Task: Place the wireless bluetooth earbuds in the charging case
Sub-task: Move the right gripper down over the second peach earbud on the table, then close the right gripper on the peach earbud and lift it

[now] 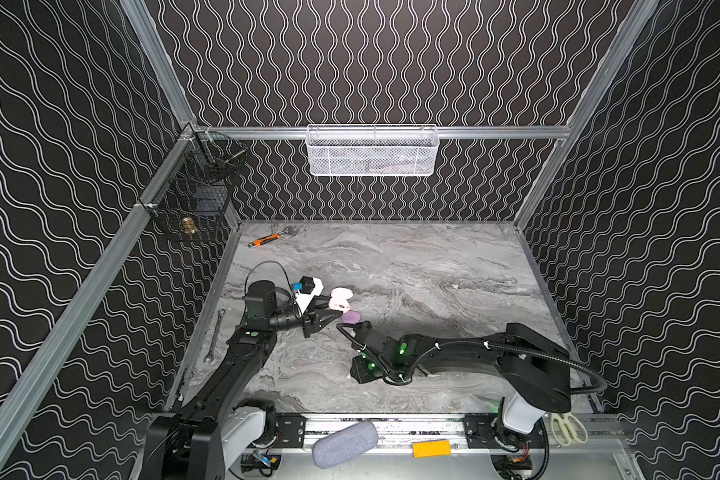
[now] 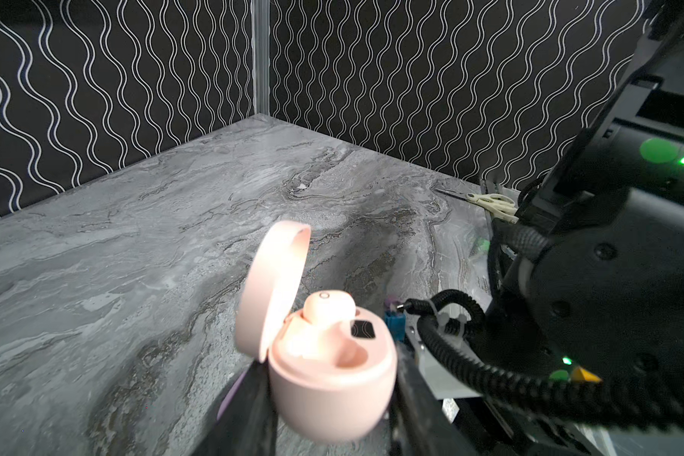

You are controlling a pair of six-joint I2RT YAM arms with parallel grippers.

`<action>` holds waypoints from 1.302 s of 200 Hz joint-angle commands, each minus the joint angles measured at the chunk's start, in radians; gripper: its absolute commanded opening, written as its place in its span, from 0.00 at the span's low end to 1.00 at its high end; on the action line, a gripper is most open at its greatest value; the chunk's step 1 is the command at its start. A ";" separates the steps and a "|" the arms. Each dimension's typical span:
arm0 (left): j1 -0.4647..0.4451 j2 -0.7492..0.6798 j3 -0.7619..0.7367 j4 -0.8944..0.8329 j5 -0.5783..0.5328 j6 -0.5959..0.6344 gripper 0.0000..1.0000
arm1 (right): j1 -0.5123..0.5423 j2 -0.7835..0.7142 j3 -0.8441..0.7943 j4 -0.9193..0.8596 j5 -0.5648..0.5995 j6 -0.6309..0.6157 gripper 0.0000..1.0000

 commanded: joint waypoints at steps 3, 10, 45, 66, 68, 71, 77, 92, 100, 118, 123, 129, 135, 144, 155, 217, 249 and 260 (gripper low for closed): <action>0.001 -0.006 -0.005 0.041 0.002 -0.015 0.02 | 0.002 0.014 0.012 0.031 -0.017 -0.016 0.34; 0.000 -0.011 -0.007 0.040 0.001 -0.015 0.02 | 0.000 0.017 0.012 0.028 -0.014 -0.016 0.34; 0.000 -0.012 -0.006 0.041 -0.001 -0.016 0.02 | -0.007 0.038 0.012 0.026 -0.010 -0.032 0.34; 0.000 -0.012 -0.010 0.041 -0.001 -0.014 0.02 | -0.007 0.051 0.049 0.020 -0.008 -0.038 0.33; 0.000 -0.012 -0.010 0.041 -0.002 -0.014 0.02 | -0.008 0.052 0.049 0.020 -0.008 -0.038 0.33; 0.000 -0.012 -0.010 0.041 -0.002 -0.016 0.02 | -0.008 0.053 0.049 0.022 -0.008 -0.038 0.32; 0.001 -0.012 -0.010 0.041 -0.002 -0.014 0.02 | -0.011 0.052 0.046 0.024 -0.008 -0.038 0.32; 0.001 -0.013 -0.012 0.041 -0.001 -0.014 0.03 | -0.015 0.051 0.043 0.029 -0.009 -0.038 0.31; 0.001 -0.010 -0.010 0.041 -0.002 -0.014 0.03 | -0.015 0.052 0.044 0.029 -0.011 -0.039 0.30; 0.000 -0.012 -0.010 0.041 -0.003 -0.016 0.03 | -0.015 0.056 0.049 0.017 -0.017 -0.046 0.29; 0.001 -0.012 -0.010 0.041 -0.003 -0.016 0.03 | -0.015 0.054 0.048 0.014 -0.017 -0.047 0.29; 0.001 -0.012 -0.011 0.041 -0.004 -0.014 0.03 | -0.015 0.052 0.044 0.014 -0.018 -0.047 0.29; 0.000 -0.012 -0.012 0.041 -0.003 -0.015 0.03 | -0.015 0.050 0.039 0.014 -0.019 -0.047 0.29; 0.001 -0.011 -0.012 0.040 -0.004 -0.012 0.03 | -0.015 0.048 0.038 0.009 -0.018 -0.050 0.29; 0.000 -0.010 -0.011 0.041 -0.006 -0.014 0.03 | -0.015 0.052 0.042 -0.005 -0.011 -0.059 0.29; 0.000 -0.007 -0.007 0.042 -0.014 -0.017 0.03 | -0.014 0.068 0.028 0.002 -0.018 -0.064 0.30; 0.000 -0.005 -0.004 0.041 -0.014 -0.020 0.03 | -0.014 0.082 0.036 0.001 -0.017 -0.070 0.29; 0.000 -0.003 -0.004 0.041 -0.018 -0.019 0.03 | -0.014 0.084 0.039 0.002 -0.018 -0.070 0.29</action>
